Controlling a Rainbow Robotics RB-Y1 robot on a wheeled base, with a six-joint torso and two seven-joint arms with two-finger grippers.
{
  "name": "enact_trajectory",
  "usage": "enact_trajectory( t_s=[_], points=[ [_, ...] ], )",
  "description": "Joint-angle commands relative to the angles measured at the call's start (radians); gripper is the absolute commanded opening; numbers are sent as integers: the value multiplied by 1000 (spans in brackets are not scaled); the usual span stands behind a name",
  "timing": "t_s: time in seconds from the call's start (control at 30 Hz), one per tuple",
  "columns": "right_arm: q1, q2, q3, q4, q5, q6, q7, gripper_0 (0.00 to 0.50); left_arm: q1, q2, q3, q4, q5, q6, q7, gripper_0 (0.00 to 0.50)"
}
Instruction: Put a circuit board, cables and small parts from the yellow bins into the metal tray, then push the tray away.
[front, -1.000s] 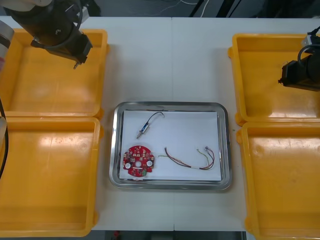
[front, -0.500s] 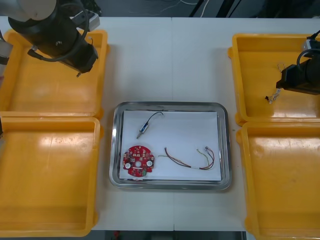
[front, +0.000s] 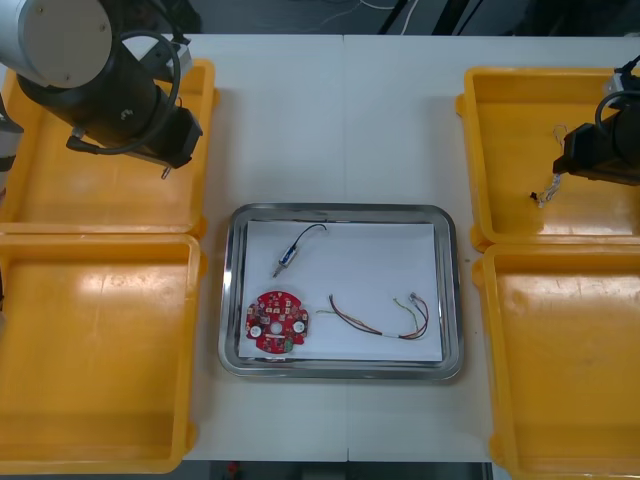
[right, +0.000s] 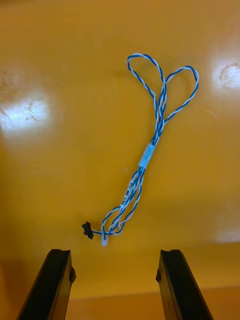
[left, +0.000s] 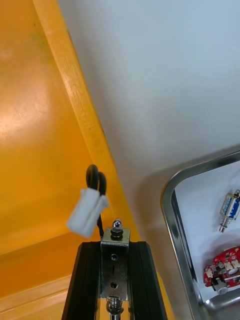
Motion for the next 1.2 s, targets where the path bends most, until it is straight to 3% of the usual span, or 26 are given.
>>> enact_trajectory(
  t_s=[0.03, 0.67, 1.2],
  points=[
    [-129, -48, -17, 73, 20, 14, -27, 500, 19, 34, -5, -48, 0, 24, 33, 0],
    [-360, -88, 6, 459, 110, -120, -13, 500, 21, 34, 4, -48, -17, 64, 33, 2],
    [-440, -113, 26, 758, 142, -339, -5, 500, 21, 34, 7, -48, -8, 65, 33, 1]
  ],
)
